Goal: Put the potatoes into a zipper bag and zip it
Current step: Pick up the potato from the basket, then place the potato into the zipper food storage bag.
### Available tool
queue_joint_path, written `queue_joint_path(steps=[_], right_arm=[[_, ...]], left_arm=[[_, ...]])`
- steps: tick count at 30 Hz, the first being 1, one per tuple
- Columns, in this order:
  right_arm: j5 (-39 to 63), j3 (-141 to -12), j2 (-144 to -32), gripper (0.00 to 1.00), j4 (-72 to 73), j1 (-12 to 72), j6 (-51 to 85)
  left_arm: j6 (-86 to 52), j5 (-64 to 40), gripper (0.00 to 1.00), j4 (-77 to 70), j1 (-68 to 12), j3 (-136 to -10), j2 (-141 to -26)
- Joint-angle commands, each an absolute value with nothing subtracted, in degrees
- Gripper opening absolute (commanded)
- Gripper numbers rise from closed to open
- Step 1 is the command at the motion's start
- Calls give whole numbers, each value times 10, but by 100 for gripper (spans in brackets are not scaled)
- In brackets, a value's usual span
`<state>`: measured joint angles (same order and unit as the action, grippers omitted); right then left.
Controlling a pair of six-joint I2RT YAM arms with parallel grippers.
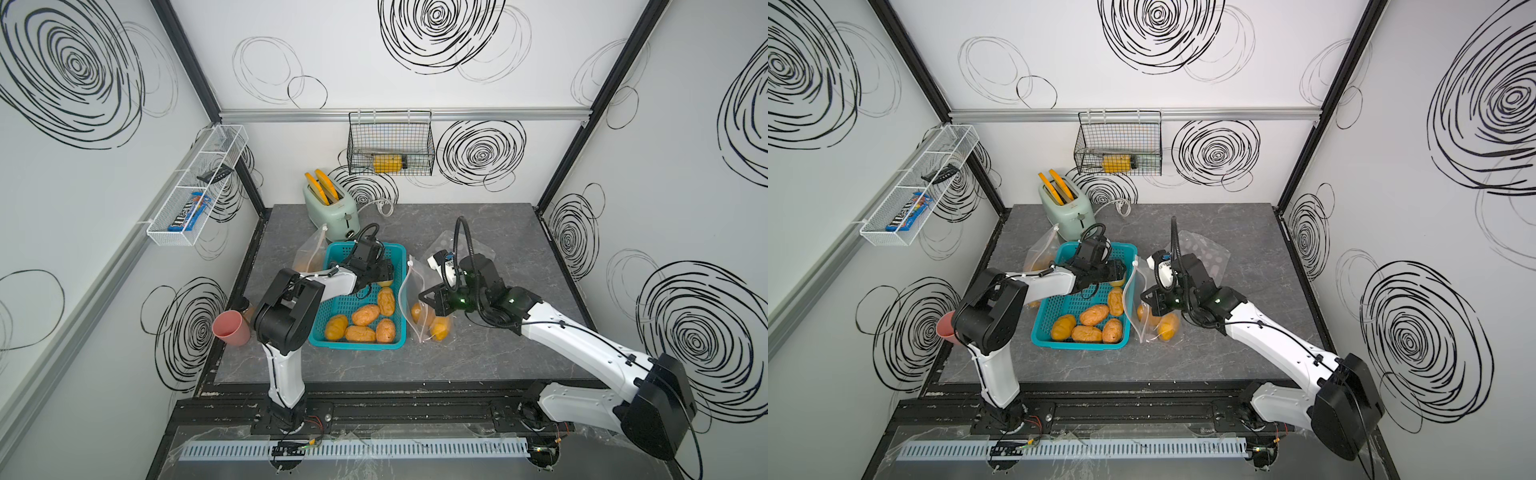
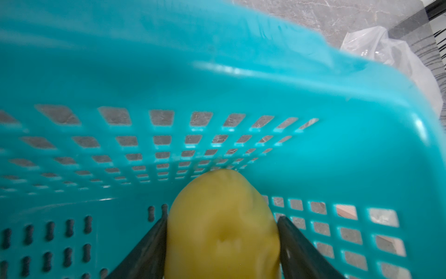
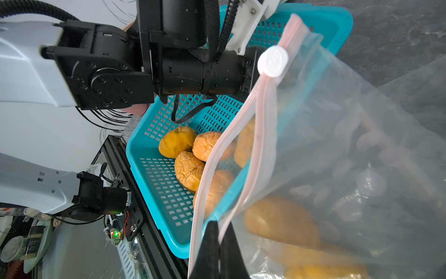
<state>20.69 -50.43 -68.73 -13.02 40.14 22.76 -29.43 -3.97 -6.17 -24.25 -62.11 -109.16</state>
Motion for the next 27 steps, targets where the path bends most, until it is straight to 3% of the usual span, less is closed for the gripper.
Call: queue_joint_path(steps=[1, 13, 24, 27], right_arm=[[202, -496, -682, 0, -130, 399, 223], [200, -483, -685, 0, -118, 397, 221], [207, -486, -696, 0, -111, 397, 222], [208, -488, -697, 0, -112, 398, 220]], left_arm=[[-302, -42, 59, -61, -241, -597, -1053], [-338, -51, 56, -74, -243, -489, -858], [-396, -213, 56, -152, -309, -383, -659], [-401, -213, 57, -152, -349, -384, -635]])
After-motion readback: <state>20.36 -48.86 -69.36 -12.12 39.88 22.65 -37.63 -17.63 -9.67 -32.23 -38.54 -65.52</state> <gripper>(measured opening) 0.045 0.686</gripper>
